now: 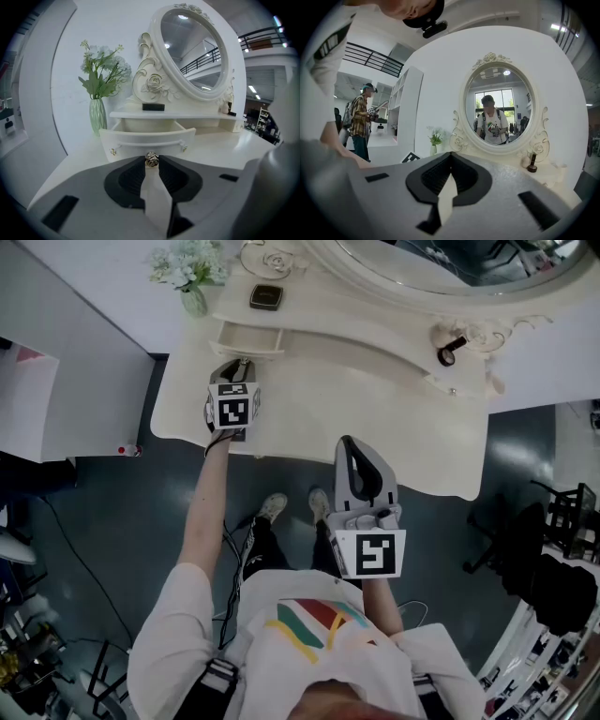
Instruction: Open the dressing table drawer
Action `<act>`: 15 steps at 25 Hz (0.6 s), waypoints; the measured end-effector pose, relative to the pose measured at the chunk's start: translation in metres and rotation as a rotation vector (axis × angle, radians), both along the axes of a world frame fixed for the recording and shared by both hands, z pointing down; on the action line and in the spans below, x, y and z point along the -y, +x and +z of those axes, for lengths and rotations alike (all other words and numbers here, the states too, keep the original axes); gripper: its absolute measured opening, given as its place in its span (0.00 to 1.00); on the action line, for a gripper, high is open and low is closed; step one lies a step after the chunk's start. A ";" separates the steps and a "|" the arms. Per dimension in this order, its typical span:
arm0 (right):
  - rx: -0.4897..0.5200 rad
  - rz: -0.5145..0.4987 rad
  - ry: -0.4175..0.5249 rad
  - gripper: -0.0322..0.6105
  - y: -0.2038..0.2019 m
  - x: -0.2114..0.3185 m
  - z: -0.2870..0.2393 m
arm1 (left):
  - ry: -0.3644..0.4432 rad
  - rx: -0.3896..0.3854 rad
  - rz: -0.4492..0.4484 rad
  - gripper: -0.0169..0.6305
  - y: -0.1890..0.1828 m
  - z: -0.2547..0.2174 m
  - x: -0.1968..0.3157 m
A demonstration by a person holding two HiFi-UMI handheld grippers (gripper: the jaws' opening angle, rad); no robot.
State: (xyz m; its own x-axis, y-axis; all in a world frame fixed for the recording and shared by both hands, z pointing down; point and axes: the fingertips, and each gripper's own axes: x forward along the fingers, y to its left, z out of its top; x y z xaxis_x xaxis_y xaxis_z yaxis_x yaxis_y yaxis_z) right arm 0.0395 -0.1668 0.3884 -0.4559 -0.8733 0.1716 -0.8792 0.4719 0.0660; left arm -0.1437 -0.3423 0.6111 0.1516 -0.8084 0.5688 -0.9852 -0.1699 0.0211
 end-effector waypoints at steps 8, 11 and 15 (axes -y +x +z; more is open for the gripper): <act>-0.001 -0.007 0.014 0.05 0.001 -0.002 -0.003 | 0.010 0.014 0.015 0.16 0.001 -0.001 -0.002; -0.007 -0.009 0.012 0.05 0.001 -0.003 -0.001 | 0.009 0.016 0.017 0.16 0.001 0.001 -0.002; -0.004 -0.005 0.004 0.05 0.001 -0.005 0.000 | 0.006 0.014 0.010 0.16 0.000 0.000 -0.004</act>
State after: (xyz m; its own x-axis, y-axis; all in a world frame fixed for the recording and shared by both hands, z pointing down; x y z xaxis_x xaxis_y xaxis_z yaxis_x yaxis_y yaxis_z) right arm 0.0406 -0.1619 0.3882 -0.4591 -0.8720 0.1698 -0.8768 0.4756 0.0715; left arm -0.1432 -0.3379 0.6113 0.1520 -0.8103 0.5659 -0.9836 -0.1800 0.0065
